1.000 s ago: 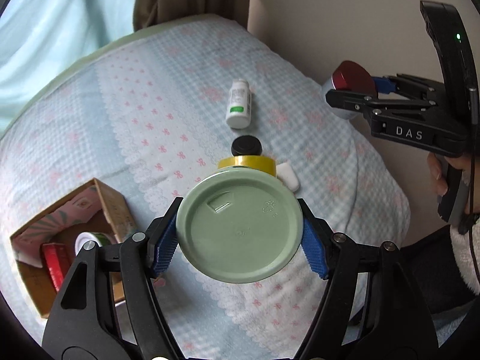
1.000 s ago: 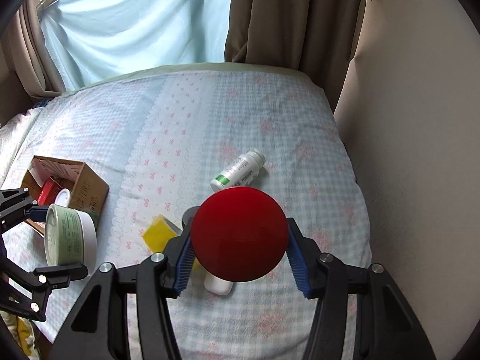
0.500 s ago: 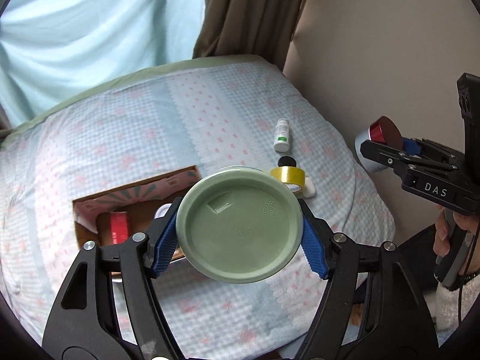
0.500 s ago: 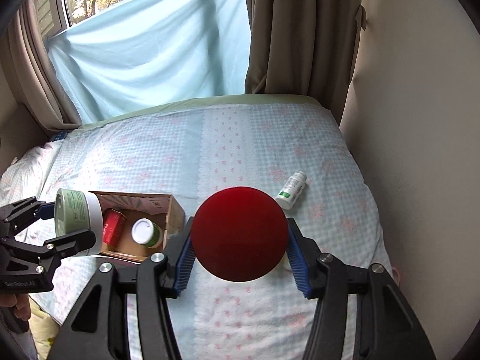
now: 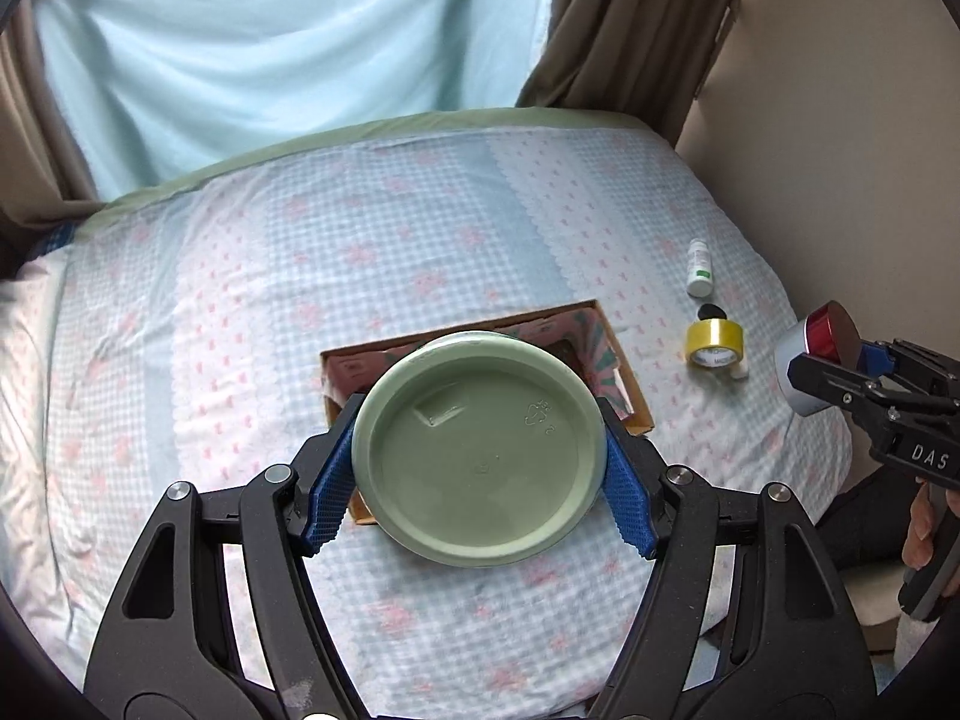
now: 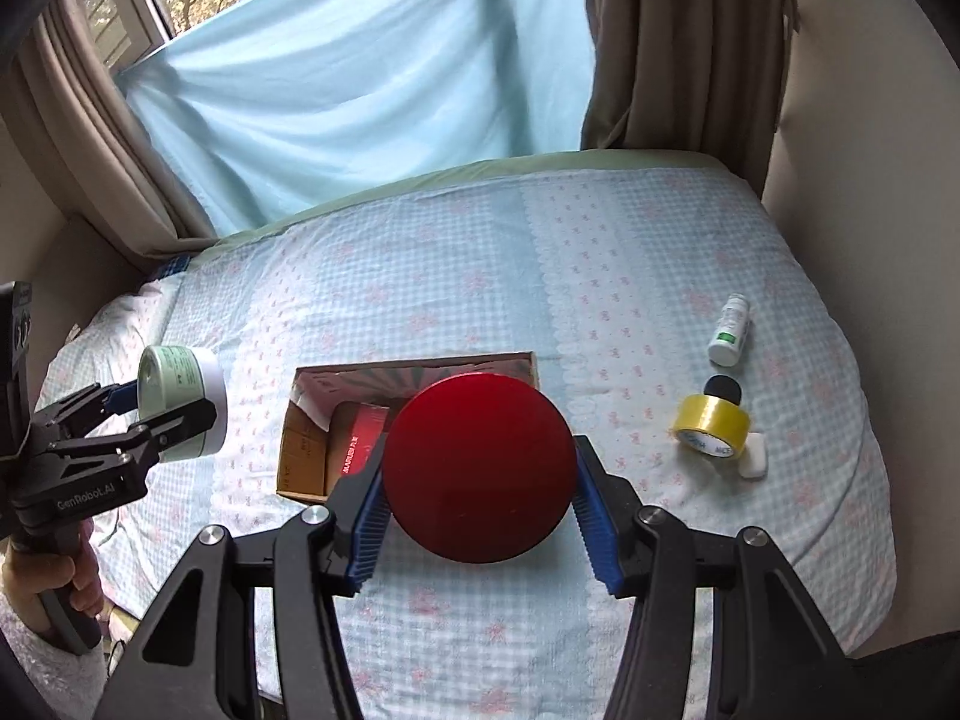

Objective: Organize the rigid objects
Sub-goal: 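Lower the green jar into the box with the left tool while the right tool releases its jar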

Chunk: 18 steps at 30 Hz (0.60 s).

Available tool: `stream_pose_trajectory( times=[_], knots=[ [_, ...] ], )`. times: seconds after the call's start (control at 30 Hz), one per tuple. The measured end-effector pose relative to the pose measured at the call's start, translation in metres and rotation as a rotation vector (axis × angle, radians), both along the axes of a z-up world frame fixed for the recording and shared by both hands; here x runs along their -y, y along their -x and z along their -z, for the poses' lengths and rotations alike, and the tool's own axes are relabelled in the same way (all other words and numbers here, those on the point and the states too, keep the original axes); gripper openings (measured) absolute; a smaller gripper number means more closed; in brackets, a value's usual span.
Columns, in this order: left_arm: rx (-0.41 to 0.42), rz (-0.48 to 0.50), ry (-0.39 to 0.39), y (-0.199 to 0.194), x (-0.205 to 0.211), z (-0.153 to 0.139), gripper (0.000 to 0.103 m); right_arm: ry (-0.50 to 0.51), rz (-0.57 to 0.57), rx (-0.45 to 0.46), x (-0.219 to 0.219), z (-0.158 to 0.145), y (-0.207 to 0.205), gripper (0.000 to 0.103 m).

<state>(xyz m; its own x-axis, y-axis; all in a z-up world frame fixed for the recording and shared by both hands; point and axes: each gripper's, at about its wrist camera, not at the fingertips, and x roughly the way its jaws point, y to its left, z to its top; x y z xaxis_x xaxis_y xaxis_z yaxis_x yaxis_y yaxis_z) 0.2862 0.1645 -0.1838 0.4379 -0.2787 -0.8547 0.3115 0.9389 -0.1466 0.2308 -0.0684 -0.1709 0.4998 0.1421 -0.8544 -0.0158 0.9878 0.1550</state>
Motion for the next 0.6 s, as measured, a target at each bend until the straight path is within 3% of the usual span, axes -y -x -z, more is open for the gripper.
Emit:
stream_pose_trajectory(
  times=[0.23, 0.6],
  knots=[
    [-0.090, -0.068, 0.012, -0.030, -0.027, 0.048, 0.068, 0.040, -0.153, -0.066, -0.056, 0.048, -0.033, 0.051],
    [-0.221, -0.065, -0.015, -0.099, -0.017, 0.147, 0.068, 0.078, -0.323, -0.194, -0.097, 0.157, -0.077, 0.051]
  ],
)
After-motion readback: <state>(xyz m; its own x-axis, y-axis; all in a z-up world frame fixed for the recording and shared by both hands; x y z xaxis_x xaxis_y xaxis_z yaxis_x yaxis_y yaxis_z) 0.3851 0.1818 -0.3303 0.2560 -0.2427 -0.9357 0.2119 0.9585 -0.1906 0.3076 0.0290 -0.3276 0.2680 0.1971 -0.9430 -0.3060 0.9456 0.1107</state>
